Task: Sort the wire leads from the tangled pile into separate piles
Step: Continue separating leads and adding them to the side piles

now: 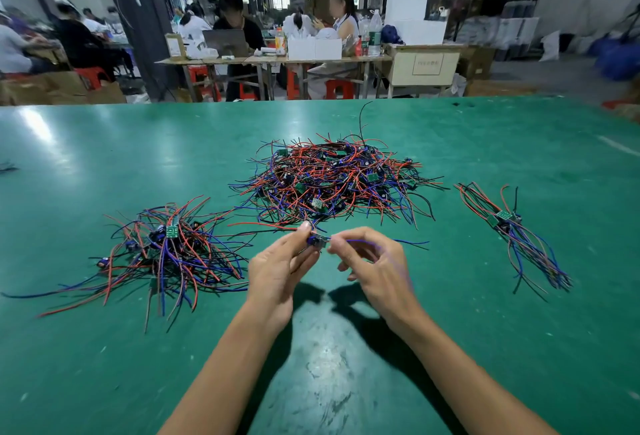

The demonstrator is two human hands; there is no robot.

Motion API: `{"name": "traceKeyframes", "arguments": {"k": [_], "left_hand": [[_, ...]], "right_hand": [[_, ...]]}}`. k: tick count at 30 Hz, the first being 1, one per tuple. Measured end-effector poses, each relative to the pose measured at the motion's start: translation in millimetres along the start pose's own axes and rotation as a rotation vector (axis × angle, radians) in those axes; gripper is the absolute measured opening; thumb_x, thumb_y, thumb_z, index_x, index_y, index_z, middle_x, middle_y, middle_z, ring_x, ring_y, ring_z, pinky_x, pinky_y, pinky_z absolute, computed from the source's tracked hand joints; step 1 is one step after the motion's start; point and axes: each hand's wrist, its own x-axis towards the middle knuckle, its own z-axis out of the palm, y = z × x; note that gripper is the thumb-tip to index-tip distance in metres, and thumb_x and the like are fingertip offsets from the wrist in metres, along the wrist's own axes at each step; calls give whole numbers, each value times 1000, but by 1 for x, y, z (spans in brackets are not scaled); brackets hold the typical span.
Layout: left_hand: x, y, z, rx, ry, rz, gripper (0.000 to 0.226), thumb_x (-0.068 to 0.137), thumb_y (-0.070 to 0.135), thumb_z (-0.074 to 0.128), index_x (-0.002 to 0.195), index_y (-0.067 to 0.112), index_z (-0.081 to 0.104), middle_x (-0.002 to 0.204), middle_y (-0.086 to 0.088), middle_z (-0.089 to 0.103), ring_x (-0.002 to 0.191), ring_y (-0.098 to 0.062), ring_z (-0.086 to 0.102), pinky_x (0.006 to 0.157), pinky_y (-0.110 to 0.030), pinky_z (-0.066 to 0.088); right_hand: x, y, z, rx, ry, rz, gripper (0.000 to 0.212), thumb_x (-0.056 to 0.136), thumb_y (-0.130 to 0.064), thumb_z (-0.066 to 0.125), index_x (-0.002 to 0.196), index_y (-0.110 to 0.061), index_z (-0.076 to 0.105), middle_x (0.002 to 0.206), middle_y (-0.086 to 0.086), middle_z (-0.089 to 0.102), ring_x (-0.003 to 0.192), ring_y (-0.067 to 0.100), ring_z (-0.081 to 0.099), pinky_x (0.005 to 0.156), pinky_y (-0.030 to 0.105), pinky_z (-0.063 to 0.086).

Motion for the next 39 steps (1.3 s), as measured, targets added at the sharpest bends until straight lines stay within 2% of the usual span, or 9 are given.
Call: {"name": "traceKeyframes", "arguments": {"k": [4, 7, 11, 14, 18, 25, 29, 33, 39], "left_hand": [[-8, -6, 8, 112, -119, 177, 21, 73, 18, 80, 90, 6, 78, 93, -18, 77, 83, -23, 76, 70, -22, 58], [-13, -11, 10, 314, -271, 397, 23, 74, 12, 85, 97, 11, 80, 93, -13, 78, 84, -20, 75, 75, -23, 58], [-5, -12, 1, 764, -337, 654, 37, 85, -3, 75, 115, 17, 73, 102, -2, 77, 91, -19, 75, 86, -30, 59], [-3, -10, 3, 643, -211, 397, 22, 95, 5, 64, 116, 13, 69, 100, -10, 77, 83, -26, 76, 78, -30, 61], [-9, -9, 8, 509, -357, -27, 35, 94, 31, 62, 114, 3, 70, 103, -20, 75, 86, -35, 75, 78, -32, 62], [-12, -11, 10, 490, -446, -40, 24, 103, 11, 51, 116, -1, 68, 106, -22, 74, 87, -29, 75, 77, -28, 61], [-12, -13, 12, 542, -355, -72, 25, 102, 9, 51, 103, -3, 73, 86, -17, 74, 72, -25, 74, 67, -29, 61], [-13, -17, 13, 559, -323, 6, 30, 101, 13, 53, 82, 6, 77, 76, -9, 73, 66, -18, 71, 62, -28, 60], [-15, -20, 15, 647, -395, 6, 29, 96, 5, 55, 75, 6, 74, 67, -10, 68, 53, -18, 67, 50, -24, 54]], "right_hand": [[4, -10, -6, 294, 161, 273, 22, 80, -37, 76, 86, -16, 74, 82, 0, 77, 63, 6, 66, 55, 17, 51], [9, -14, -12, 520, 83, 476, 28, 75, -46, 72, 84, -20, 70, 80, -6, 75, 70, 3, 70, 59, 15, 53], [17, -12, -26, 488, 67, 477, 27, 73, -51, 73, 73, -24, 69, 73, -8, 68, 68, 2, 65, 66, 22, 47], [22, -11, -31, 211, 56, 352, 31, 72, -52, 68, 66, -21, 71, 66, -10, 65, 65, 3, 59, 67, 26, 42], [21, -5, -35, 4, -112, 232, 29, 77, -45, 67, 66, -19, 70, 68, -15, 63, 66, 1, 56, 67, 20, 43], [13, 0, -24, -157, 11, 111, 19, 84, -38, 75, 85, -20, 82, 96, 1, 69, 86, 17, 68, 79, 26, 56], [5, 1, -9, -57, -69, 168, 24, 102, -23, 57, 98, -19, 80, 108, 5, 67, 86, 12, 70, 65, 18, 54], [0, 4, 5, -9, -35, 166, 31, 105, -10, 46, 96, -14, 75, 94, 5, 73, 82, 12, 67, 71, 26, 55], [2, 4, 13, 111, 146, 331, 32, 102, -11, 41, 78, -15, 61, 62, 0, 50, 45, 8, 47, 40, 17, 38]]}}
